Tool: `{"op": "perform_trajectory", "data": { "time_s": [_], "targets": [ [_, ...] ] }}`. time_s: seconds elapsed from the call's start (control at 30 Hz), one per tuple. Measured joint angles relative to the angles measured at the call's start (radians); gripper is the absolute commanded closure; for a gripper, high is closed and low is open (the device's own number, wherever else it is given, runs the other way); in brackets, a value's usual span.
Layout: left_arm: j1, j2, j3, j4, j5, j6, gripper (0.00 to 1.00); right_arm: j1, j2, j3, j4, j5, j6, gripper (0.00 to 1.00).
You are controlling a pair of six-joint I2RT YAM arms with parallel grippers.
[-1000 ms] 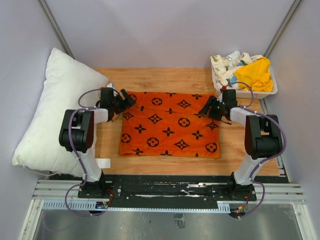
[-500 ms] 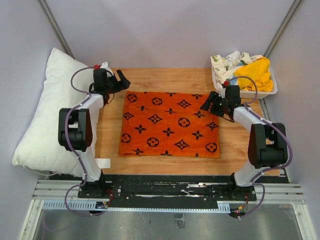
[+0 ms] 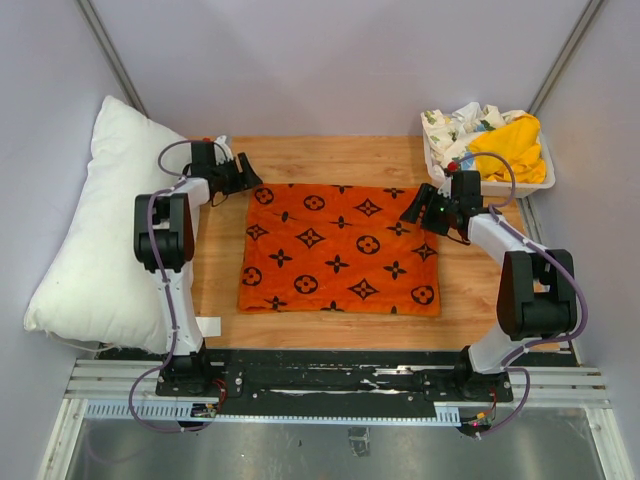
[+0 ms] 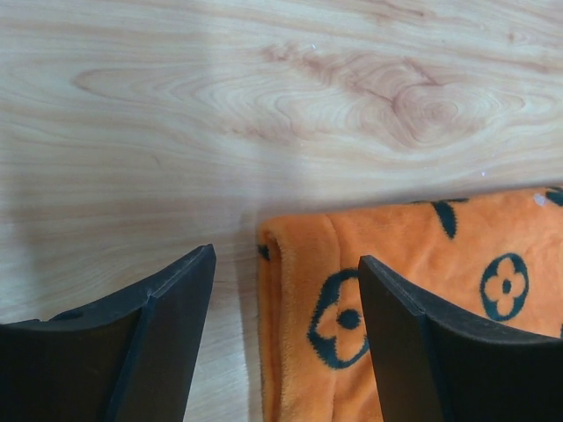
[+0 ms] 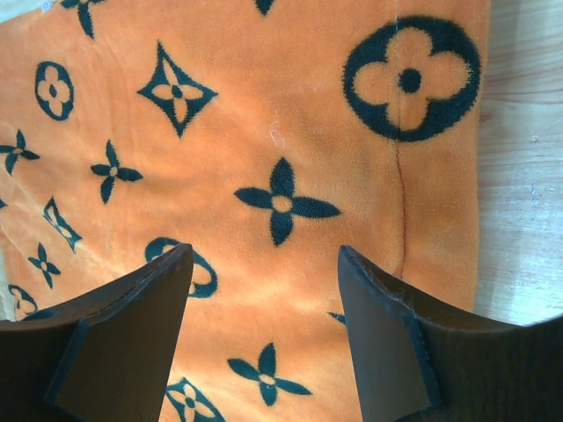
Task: Remove the pillowcase from the pillow
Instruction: Fold the pillowcase at the center of the board.
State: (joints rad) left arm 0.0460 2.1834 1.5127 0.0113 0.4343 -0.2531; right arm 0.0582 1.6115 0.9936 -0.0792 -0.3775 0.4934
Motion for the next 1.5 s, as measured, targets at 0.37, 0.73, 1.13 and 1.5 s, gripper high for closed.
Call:
{"op": "perform_trajectory", "data": {
  "time_s": [0.37, 0.73, 1.13, 1.5],
  "targets": [
    [-0.005, 0.039, 0.01, 0.012, 0.065, -0.003, 0.44, 0.0, 0.0, 0.0, -0.002, -0.011, 0.0, 0.32],
    [-0.021, 0.051, 0.009, 0.032, 0.053, -0.058, 0.69, 0.0, 0.0, 0.0, -0.002, -0.019, 0.0, 0.32],
    [-0.055, 0.037, 0.014, -0.021, -0.106, -0.028, 1.0, 0.0, 0.0, 0.0, -0.001, -0.013, 0.0, 0.32],
    [-0.018, -0.013, 0.062, -0.133, -0.33, 0.095, 1.0, 0.02, 0.139, 0.254, -0.016, 0.067, -0.052, 0.32]
  ]
}}
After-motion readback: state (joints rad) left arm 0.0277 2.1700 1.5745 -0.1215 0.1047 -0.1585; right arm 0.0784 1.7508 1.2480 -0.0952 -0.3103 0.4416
